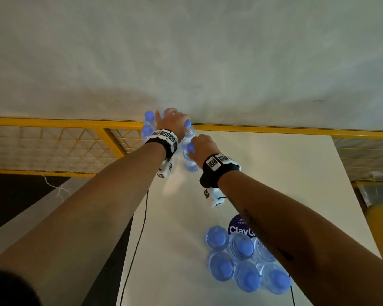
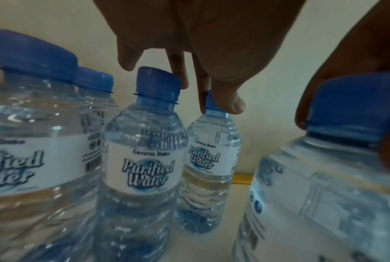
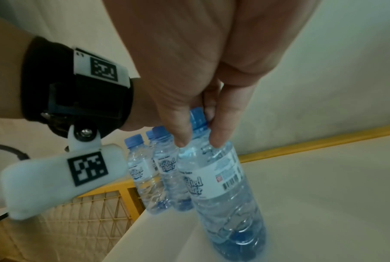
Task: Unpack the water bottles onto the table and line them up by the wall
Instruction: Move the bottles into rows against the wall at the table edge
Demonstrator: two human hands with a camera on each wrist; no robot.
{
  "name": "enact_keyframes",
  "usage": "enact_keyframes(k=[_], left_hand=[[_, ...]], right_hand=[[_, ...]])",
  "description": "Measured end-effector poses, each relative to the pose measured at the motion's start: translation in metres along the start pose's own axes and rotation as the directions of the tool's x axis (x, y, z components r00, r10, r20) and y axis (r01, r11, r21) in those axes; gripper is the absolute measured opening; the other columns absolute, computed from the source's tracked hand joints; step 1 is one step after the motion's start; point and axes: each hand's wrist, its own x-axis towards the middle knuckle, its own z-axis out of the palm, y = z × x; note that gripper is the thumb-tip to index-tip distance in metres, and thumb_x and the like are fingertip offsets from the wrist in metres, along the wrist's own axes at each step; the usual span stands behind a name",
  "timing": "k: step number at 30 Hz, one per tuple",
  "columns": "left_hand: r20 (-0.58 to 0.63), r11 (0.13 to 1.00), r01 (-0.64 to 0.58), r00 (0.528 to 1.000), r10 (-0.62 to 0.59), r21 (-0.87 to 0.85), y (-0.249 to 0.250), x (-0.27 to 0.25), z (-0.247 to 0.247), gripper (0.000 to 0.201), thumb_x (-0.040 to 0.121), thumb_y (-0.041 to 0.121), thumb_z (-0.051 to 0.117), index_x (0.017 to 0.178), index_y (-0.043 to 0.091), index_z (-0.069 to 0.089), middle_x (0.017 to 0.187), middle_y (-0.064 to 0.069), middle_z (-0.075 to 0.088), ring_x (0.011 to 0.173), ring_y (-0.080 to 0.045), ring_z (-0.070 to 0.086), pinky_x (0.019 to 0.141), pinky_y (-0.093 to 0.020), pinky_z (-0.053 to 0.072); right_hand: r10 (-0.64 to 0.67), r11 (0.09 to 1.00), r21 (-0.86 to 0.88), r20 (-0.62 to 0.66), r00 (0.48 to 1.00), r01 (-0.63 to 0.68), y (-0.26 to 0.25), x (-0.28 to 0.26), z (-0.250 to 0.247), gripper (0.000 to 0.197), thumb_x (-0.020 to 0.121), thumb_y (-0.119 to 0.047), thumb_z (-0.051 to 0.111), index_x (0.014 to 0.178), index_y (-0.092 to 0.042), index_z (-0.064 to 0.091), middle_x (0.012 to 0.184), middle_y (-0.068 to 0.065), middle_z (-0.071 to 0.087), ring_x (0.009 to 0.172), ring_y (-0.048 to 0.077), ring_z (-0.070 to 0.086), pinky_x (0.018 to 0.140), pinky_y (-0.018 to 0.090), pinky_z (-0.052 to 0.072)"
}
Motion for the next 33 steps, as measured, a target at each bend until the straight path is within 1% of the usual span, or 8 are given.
enact_keyframes(k=[4, 11, 13, 16, 20, 24, 27, 33], left_hand=[[0.048, 0.998, 0.009, 0.999, -0.006, -0.059, -0.01, 0.024, 0.001, 0.02, 0.091, 0.031, 0.06, 0.111, 0.032, 0.064, 0.127, 0.01, 0.064, 0.153, -0.024, 0.022, 0.114, -0.075, 0.013], [0.012, 0.995, -0.045, 0.999, 0.046, -0.085, -0.02, 0.04, 0.008, 0.017, 0.089, 0.027, 0.054, 0.098, 0.033, 0.067, 0.117, 0.008, 0.07, 0.15, -0.031, 0.033, 0.116, -0.061, 0.028], [-0.001, 0.993, -0.096, 0.995, 0.096, -0.073, -0.024, 0.047, 0.011, 0.012, 0.081, 0.03, 0.046, 0.084, 0.033, 0.056, 0.102, -0.001, 0.073, 0.135, -0.039, 0.051, 0.111, -0.053, 0.038], [0.019, 0.99, -0.117, 0.993, 0.119, -0.08, -0.023, 0.055, 0.012, 0.007, 0.075, 0.028, 0.039, 0.076, 0.028, 0.046, 0.077, -0.003, 0.058, 0.098, -0.041, 0.064, 0.086, -0.041, 0.051], [-0.022, 0.988, -0.147, 0.989, 0.146, -0.037, -0.017, 0.049, 0.005, 0.008, 0.085, 0.016, 0.053, 0.08, 0.02, 0.059, 0.079, -0.007, 0.061, 0.084, -0.035, 0.066, 0.07, -0.032, 0.04], [-0.035, 0.99, -0.131, 0.991, 0.13, -0.043, -0.018, 0.047, 0.005, 0.014, 0.087, 0.015, 0.054, 0.087, 0.013, 0.068, 0.084, -0.01, 0.066, 0.087, -0.036, 0.067, 0.071, -0.031, 0.038], [-0.017, 0.992, -0.105, 0.994, 0.105, -0.062, -0.016, 0.041, 0.0, 0.013, 0.088, 0.023, 0.057, 0.094, 0.017, 0.066, 0.087, -0.006, 0.056, 0.098, -0.039, 0.065, 0.083, -0.042, 0.052], [-0.168, 0.985, -0.057, 0.985, 0.029, -0.162, -0.019, 0.003, -0.013, 0.055, 0.093, 0.025, 0.055, 0.148, 0.019, 0.047, 0.138, -0.008, 0.06, 0.134, -0.036, 0.048, 0.106, -0.062, 0.043]], right_hand=[[-0.025, 0.999, -0.029, -0.009, 1.0, 0.025, -0.003, 0.025, -0.007, 0.015, 0.09, -0.02, 0.062, 0.097, -0.008, 0.066, 0.099, 0.008, 0.065, 0.097, 0.027, 0.067, 0.073, 0.032, 0.052], [-0.056, 0.998, 0.02, -0.084, 0.995, 0.058, -0.013, 0.05, -0.014, 0.026, 0.096, -0.019, 0.055, 0.117, -0.009, 0.065, 0.108, 0.012, 0.067, 0.096, 0.029, 0.066, 0.078, 0.033, 0.053], [-0.059, 0.998, 0.031, -0.099, 0.993, 0.063, -0.014, 0.054, -0.013, 0.024, 0.094, -0.019, 0.058, 0.114, -0.009, 0.066, 0.105, 0.012, 0.066, 0.093, 0.028, 0.066, 0.075, 0.033, 0.053], [-0.074, 0.997, 0.011, -0.079, 0.994, 0.075, -0.016, 0.058, -0.015, 0.018, 0.093, -0.019, 0.06, 0.107, -0.01, 0.066, 0.1, 0.01, 0.067, 0.092, 0.027, 0.067, 0.071, 0.03, 0.049], [-0.082, 0.997, -0.003, -0.053, 0.995, 0.082, -0.014, 0.06, -0.017, 0.018, 0.092, -0.019, 0.062, 0.107, -0.01, 0.067, 0.103, 0.011, 0.069, 0.095, 0.028, 0.067, 0.074, 0.03, 0.049], [-0.106, 0.994, -0.003, -0.047, 0.993, 0.106, -0.015, 0.056, -0.021, 0.023, 0.091, -0.02, 0.065, 0.111, -0.01, 0.067, 0.105, 0.011, 0.069, 0.096, 0.028, 0.067, 0.08, 0.033, 0.054], [-0.099, 0.995, -0.027, -0.008, 0.995, 0.098, -0.014, 0.048, -0.026, 0.028, 0.091, -0.026, 0.067, 0.113, -0.01, 0.065, 0.109, 0.009, 0.068, 0.099, 0.026, 0.065, 0.079, 0.03, 0.05], [-0.001, 0.997, 0.071, -0.002, 1.0, 0.001, 0.005, -0.006, -0.038, 0.032, 0.095, -0.019, 0.06, 0.119, 0.002, 0.062, 0.117, 0.017, 0.065, 0.112, 0.034, 0.06, 0.095, 0.038, 0.048]])
